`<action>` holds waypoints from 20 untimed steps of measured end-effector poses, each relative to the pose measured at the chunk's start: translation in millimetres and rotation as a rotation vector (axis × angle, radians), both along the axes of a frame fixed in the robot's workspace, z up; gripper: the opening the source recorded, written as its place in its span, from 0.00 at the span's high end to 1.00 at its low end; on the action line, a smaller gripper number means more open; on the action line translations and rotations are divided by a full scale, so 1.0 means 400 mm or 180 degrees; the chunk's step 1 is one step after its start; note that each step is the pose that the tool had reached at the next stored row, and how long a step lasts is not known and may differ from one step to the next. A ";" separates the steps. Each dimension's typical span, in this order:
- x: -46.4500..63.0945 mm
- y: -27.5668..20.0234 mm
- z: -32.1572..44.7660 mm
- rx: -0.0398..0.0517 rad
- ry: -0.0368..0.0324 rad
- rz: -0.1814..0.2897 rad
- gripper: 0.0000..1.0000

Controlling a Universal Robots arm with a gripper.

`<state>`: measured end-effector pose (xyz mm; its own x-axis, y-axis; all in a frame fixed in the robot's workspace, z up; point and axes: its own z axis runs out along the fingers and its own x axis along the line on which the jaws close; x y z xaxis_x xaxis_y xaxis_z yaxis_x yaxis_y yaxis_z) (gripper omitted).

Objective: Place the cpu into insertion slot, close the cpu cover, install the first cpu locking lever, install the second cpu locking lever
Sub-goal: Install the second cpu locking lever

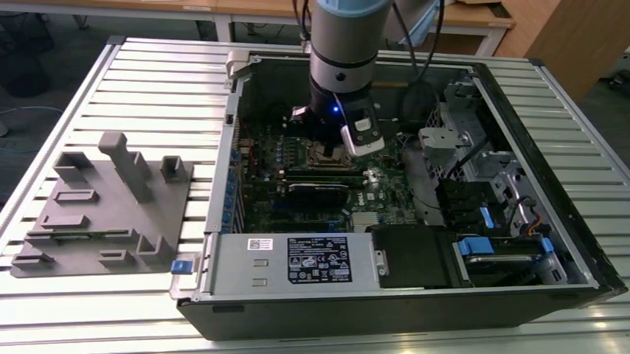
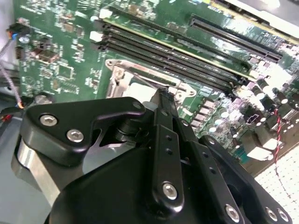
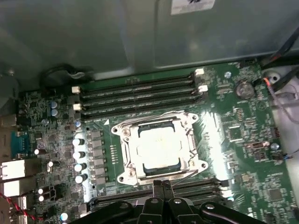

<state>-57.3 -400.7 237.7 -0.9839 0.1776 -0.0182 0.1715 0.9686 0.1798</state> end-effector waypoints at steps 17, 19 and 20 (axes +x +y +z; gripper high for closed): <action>-0.076 -0.007 -0.055 0.0001 -0.0003 0.0000 0.90; -0.083 -0.008 -0.061 0.0000 -0.0003 0.0000 0.90; -0.086 -0.008 -0.063 0.0000 -0.0003 0.0000 0.90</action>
<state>-91.8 -403.8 212.4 -0.9839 0.1776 -0.0190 0.1714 0.9687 0.1799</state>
